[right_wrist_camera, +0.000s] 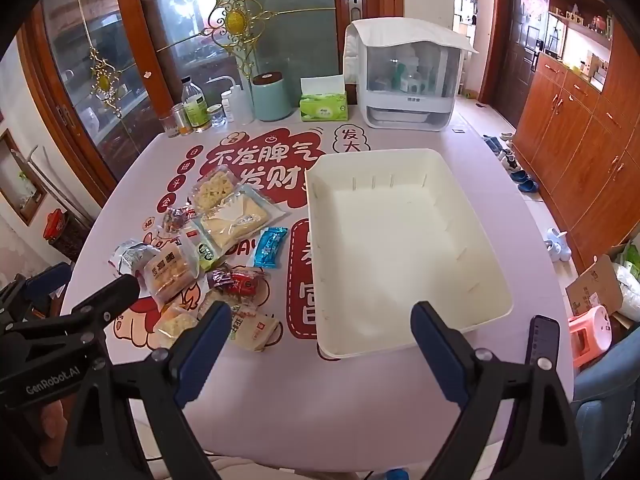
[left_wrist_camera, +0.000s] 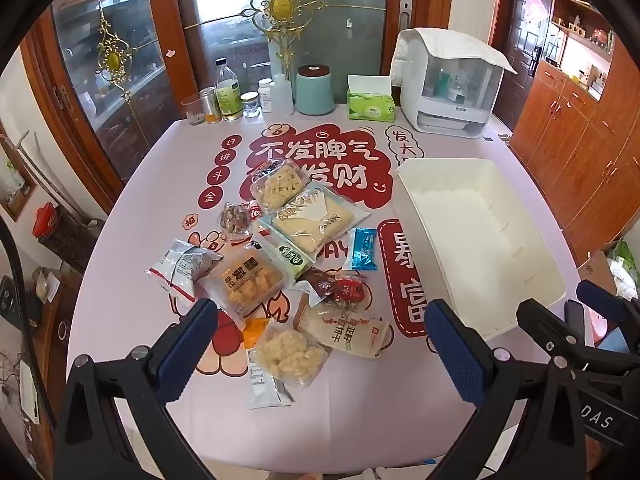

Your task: Organize snacks

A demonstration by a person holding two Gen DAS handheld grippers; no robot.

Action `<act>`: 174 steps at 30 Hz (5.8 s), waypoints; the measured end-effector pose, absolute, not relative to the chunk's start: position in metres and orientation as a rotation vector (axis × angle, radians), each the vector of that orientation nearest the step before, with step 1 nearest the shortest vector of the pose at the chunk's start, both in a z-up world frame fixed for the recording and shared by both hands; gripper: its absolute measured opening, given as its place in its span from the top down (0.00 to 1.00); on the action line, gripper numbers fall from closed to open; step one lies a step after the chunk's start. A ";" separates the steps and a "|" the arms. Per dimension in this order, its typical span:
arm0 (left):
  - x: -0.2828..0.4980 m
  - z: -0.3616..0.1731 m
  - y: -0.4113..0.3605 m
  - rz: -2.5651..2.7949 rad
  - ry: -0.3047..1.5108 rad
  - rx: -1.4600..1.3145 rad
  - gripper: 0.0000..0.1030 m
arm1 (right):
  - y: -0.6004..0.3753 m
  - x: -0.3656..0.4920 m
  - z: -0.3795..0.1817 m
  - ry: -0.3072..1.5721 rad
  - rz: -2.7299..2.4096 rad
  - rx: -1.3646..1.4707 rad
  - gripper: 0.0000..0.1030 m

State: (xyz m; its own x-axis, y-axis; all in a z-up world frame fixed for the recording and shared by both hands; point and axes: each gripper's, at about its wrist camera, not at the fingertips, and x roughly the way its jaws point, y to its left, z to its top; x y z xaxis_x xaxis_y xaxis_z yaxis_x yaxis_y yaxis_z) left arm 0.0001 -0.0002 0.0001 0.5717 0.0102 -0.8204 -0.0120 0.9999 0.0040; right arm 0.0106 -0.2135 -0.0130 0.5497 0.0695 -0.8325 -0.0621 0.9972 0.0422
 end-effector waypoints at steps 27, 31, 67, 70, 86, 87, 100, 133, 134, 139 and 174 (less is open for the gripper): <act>0.000 -0.001 0.000 0.017 0.980 0.000 0.01 | -0.213 0.012 -0.015 0.978 0.087 0.022 0.11; -0.001 -0.001 0.000 0.019 0.980 0.003 0.01 | -0.213 0.012 -0.015 0.979 0.089 0.024 0.11; -0.001 0.002 0.001 0.009 0.971 -0.004 0.07 | -0.210 0.013 -0.021 0.977 0.117 0.018 0.11; -0.001 0.002 0.001 0.012 0.965 0.000 0.07 | -0.209 0.013 -0.020 0.977 0.117 0.018 0.11; -0.003 0.002 0.004 -0.012 0.957 -0.009 0.07 | -0.207 0.011 -0.020 0.968 0.125 0.018 0.11; -0.003 0.003 0.004 -0.013 0.956 -0.010 0.07 | -0.207 0.011 -0.020 0.967 0.124 0.018 0.11; -0.006 0.005 0.012 -0.001 0.949 0.000 0.07 | -0.203 0.014 -0.015 0.935 0.143 0.003 0.11; 0.104 -0.095 0.256 0.106 1.144 -0.040 0.06 | -0.050 0.092 -0.091 1.084 0.182 -0.075 0.11; 0.109 -0.105 0.258 0.095 1.164 -0.026 0.06 | -0.044 0.097 -0.101 1.109 0.201 -0.064 0.12; 0.132 -0.141 0.268 0.045 1.253 -0.070 0.06 | -0.018 0.119 -0.139 1.227 0.265 0.030 0.13; 0.149 -0.176 0.237 -0.005 1.248 0.071 0.60 | 0.023 0.167 -0.195 1.322 0.266 0.280 0.61</act>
State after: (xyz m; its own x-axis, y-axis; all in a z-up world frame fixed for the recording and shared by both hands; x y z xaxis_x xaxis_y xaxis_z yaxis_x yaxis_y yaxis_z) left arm 0.1492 0.2368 -0.1758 0.3178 0.0349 -0.9475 0.0424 0.9978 0.0510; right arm 0.1674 0.0225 -0.1954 0.2258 0.3477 -0.9100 -0.0321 0.9363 0.3498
